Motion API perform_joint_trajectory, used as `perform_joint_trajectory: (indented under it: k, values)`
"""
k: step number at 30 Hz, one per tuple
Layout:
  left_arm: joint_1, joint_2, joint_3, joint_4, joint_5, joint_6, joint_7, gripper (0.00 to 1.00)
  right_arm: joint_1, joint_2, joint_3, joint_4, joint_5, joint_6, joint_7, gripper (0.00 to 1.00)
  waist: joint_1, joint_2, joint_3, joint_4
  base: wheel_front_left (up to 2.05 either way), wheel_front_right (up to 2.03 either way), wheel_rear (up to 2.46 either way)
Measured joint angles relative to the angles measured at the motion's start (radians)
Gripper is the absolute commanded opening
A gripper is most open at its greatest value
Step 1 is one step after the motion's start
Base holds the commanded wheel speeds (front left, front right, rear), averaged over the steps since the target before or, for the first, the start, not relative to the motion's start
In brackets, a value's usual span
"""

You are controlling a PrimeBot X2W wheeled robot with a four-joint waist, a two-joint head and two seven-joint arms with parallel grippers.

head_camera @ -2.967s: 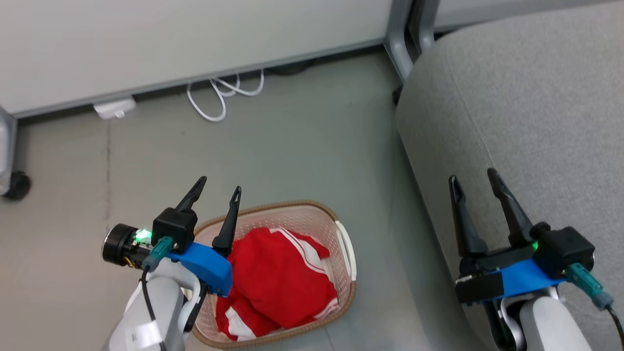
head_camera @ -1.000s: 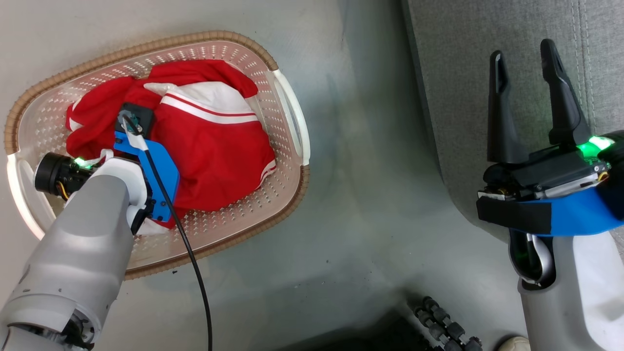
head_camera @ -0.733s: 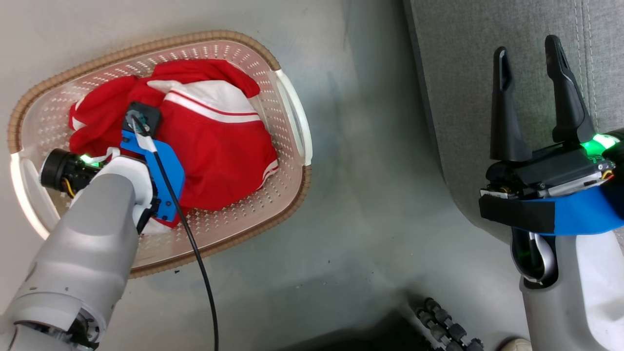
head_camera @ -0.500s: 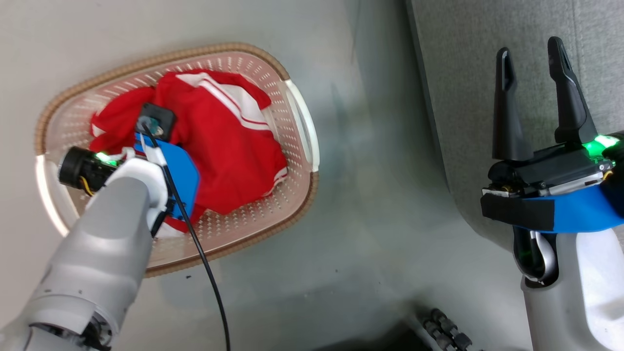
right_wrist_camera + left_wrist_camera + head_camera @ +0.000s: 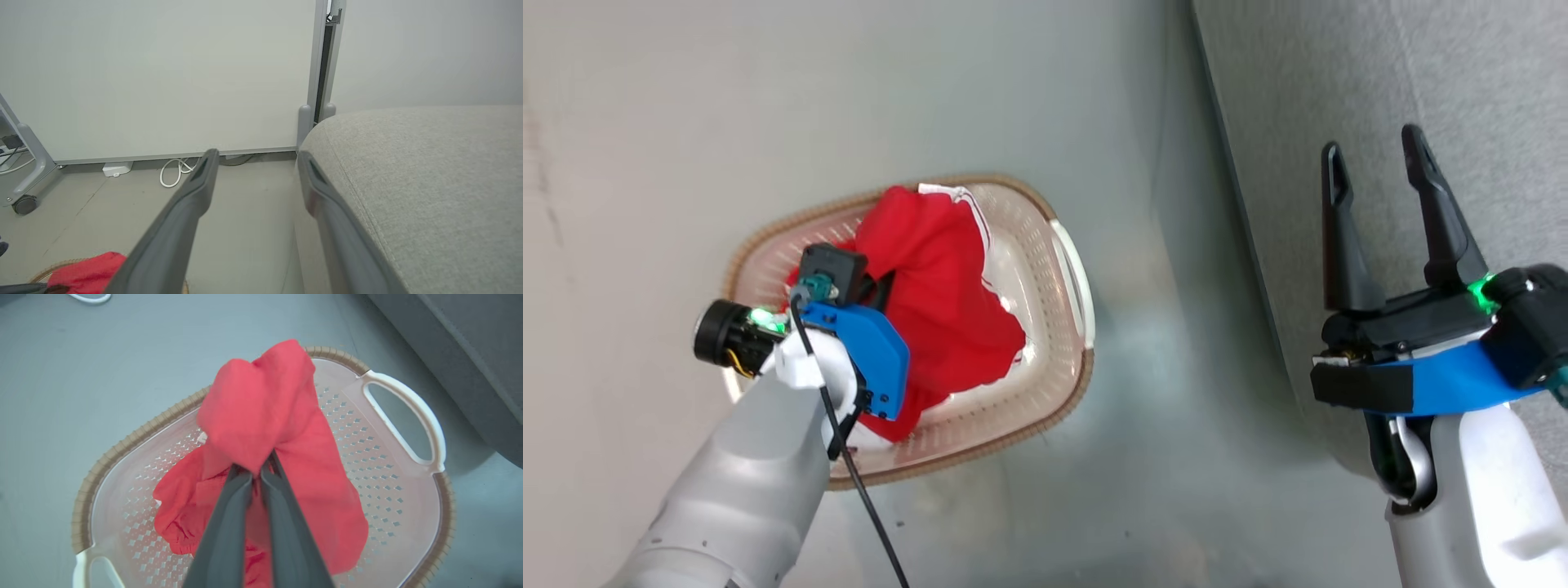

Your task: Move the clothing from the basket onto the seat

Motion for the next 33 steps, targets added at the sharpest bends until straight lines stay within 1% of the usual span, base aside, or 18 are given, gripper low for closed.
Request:
perform_joint_trajectory:
  k: [6,11,14,22,33]
  values:
    - [0.045,-0.009,-0.012,-0.041,-0.028,0.000,-0.071,0.00,0.047,0.000,-0.004,0.024,-0.009,0.000,0.000,1.00,-0.0001,0.0000,-0.113,0.028,0.00,0.00,0.00]
    - [0.079,-0.009,-0.009,-0.095,-0.038,0.000,-0.090,0.00,0.105,0.000,-0.006,0.048,-0.013,0.000,0.000,1.00,-0.0002,0.0000,-0.212,0.050,0.00,0.00,0.00]
    - [0.093,0.002,0.020,-0.172,-0.032,0.001,-0.091,0.00,0.136,0.000,-0.006,0.057,-0.014,0.000,0.000,1.00,-0.0001,0.0000,-0.271,0.063,0.00,0.00,0.00]
    - [0.171,0.022,0.099,-0.379,0.025,0.022,-0.092,0.00,0.199,0.000,0.012,0.077,-0.009,0.000,0.000,1.00,-0.0003,0.0000,-0.418,0.094,0.00,0.00,0.00]
    - [0.222,0.013,0.142,-0.548,0.062,0.025,-0.092,0.00,0.280,0.000,0.030,0.100,-0.005,0.000,0.000,1.00,-0.0002,0.0001,-0.577,0.122,0.00,0.00,0.00]
